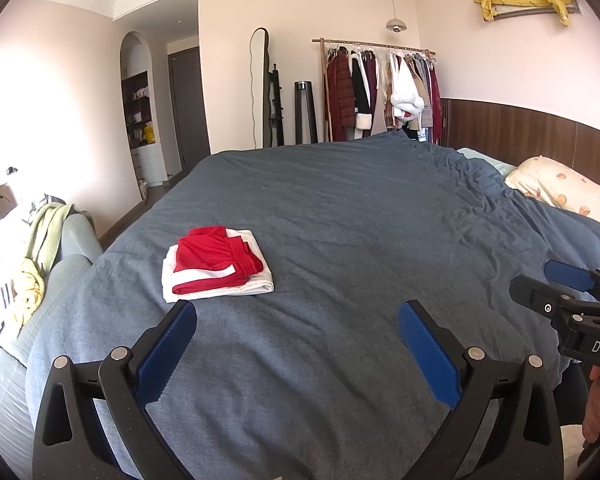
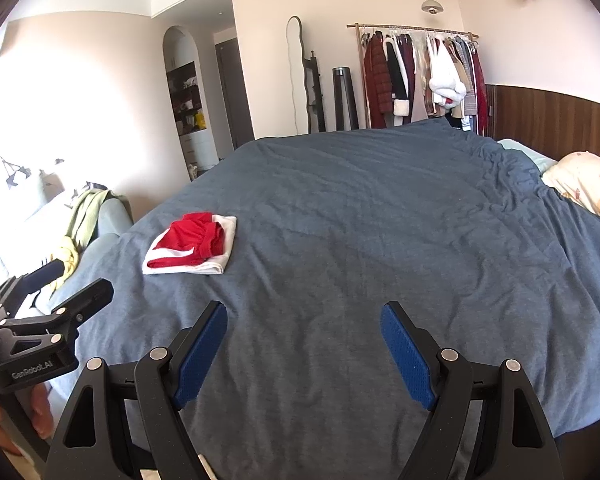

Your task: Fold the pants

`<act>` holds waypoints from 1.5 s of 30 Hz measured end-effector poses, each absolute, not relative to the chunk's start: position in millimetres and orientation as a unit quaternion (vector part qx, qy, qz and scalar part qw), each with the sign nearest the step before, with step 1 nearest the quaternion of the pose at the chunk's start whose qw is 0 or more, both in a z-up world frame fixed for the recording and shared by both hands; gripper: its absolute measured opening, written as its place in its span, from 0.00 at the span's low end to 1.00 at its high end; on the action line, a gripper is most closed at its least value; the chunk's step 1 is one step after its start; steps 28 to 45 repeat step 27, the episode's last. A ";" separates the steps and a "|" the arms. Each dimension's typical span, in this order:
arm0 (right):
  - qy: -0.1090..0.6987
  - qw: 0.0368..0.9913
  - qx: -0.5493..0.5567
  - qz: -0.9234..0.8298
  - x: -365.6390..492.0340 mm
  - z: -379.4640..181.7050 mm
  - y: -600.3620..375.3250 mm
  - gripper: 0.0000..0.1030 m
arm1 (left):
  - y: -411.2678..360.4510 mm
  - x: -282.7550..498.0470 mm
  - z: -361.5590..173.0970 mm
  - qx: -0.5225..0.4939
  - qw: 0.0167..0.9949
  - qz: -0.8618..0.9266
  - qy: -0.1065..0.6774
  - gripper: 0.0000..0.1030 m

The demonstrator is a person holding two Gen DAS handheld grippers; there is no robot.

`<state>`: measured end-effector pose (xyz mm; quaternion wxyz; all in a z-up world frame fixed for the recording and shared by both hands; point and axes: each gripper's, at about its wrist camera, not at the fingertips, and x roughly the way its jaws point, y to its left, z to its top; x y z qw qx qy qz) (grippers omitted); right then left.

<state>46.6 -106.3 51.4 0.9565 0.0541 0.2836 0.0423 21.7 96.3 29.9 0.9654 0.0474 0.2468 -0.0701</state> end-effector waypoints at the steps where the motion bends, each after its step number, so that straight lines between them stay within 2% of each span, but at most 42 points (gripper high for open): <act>1: 0.284 0.956 0.054 0.042 46.4 51.5 -106.1 0.78 | 95.8 21.4 29.9 0.048 0.965 -0.070 0.247 1.00; 45: 0.288 0.955 0.055 0.037 46.2 48.8 -109.8 0.78 | 96.3 21.9 28.7 0.042 0.967 -0.061 0.244 1.00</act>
